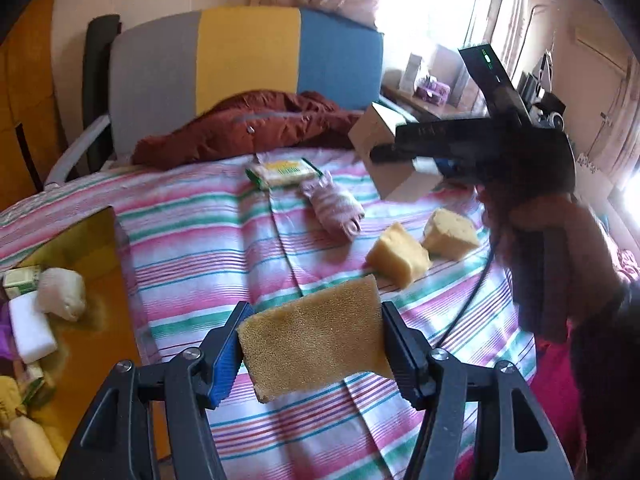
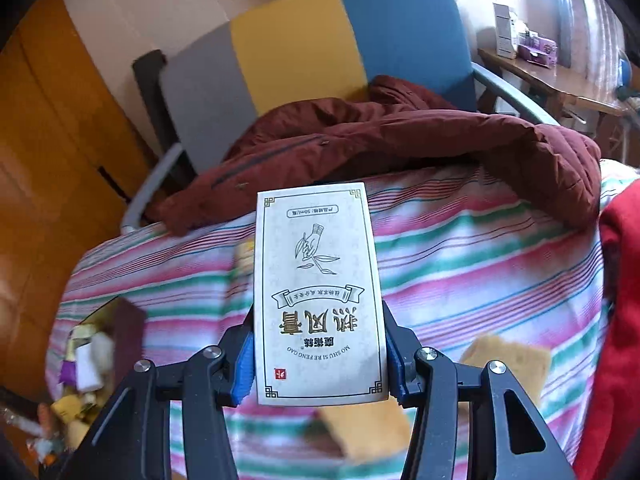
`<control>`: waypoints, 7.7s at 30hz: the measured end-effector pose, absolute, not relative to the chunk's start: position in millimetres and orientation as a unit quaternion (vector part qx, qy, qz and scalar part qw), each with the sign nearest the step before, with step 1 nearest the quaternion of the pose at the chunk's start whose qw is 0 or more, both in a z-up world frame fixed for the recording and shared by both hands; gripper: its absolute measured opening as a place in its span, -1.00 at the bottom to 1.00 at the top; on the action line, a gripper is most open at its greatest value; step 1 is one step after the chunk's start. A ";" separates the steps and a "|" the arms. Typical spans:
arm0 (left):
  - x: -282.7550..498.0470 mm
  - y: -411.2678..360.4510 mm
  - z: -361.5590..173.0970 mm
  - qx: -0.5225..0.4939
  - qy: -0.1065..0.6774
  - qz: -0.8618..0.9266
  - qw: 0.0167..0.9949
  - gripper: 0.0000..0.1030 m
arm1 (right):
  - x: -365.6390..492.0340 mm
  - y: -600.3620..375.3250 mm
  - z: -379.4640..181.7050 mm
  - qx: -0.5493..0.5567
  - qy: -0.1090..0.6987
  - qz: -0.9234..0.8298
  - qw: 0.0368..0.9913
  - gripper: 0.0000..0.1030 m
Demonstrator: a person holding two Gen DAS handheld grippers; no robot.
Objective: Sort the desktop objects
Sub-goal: 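Carry the sponge and white printed box over the gold tray and release them, then move both tools to the bedspread and grasp a yellow sponge with the right tool, then grasp a second yellow sponge with the left tool while the right tool holds its sponge, then carry both yellow sponges over the gold tray and open both tools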
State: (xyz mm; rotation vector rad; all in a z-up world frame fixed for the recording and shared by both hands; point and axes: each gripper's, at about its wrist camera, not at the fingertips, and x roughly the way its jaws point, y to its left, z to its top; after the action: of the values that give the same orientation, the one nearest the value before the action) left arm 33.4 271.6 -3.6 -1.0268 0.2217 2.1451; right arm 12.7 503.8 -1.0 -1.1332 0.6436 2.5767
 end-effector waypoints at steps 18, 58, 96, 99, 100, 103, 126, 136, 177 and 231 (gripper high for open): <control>-8.0 109.4 28.3 -0.376 -0.024 0.900 0.221 0.25 | -14.4 322.7 7.6 -0.404 0.181 0.895 -0.053 0.02; -151.2 60.6 -42.9 -0.455 -0.025 0.885 0.094 0.40 | -52.7 234.5 -23.1 -0.438 0.118 0.890 -0.043 0.47; -22.2 81.3 10.2 -0.380 0.028 0.915 0.131 0.63 | 41.5 273.9 -27.7 -0.415 0.119 0.902 0.022 0.79; -17.1 94.3 8.6 -0.382 0.038 0.912 0.147 0.63 | 50.0 291.6 -28.8 -0.416 0.131 0.899 0.042 0.80; -15.9 99.2 7.6 -0.384 0.041 0.910 0.153 0.63 | 53.1 298.6 -29.2 -0.417 0.138 0.897 0.047 0.80; -10.3 111.8 5.1 -0.385 0.052 0.906 0.168 0.63 | 61.1 319.3 -31.0 -0.421 0.152 0.892 0.069 0.81; 36.7 206.0 -17.0 -0.436 0.092 0.829 0.338 0.60 | 142.1 517.9 -24.9 -0.415 0.251 0.831 0.273 0.98; 45.0 231.4 -21.6 -0.449 0.114 0.810 0.359 0.60 | 98.3 575.7 -51.5 -0.420 0.255 0.816 0.304 0.99; -31.9 439.3 -81.3 -0.627 0.011 0.716 0.307 0.47 | 116.4 607.8 -44.9 -0.392 0.287 0.804 0.343 0.45; 11.9 341.2 -85.7 -0.509 0.117 0.776 0.354 0.20 | 56.1 545.0 -74.2 -0.471 0.175 0.843 0.194 0.99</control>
State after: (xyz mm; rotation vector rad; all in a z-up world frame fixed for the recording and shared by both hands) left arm 11.9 341.2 -85.7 -1.3174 0.3037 2.0056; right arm 56.1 545.0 -74.2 -1.3202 0.4900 2.3624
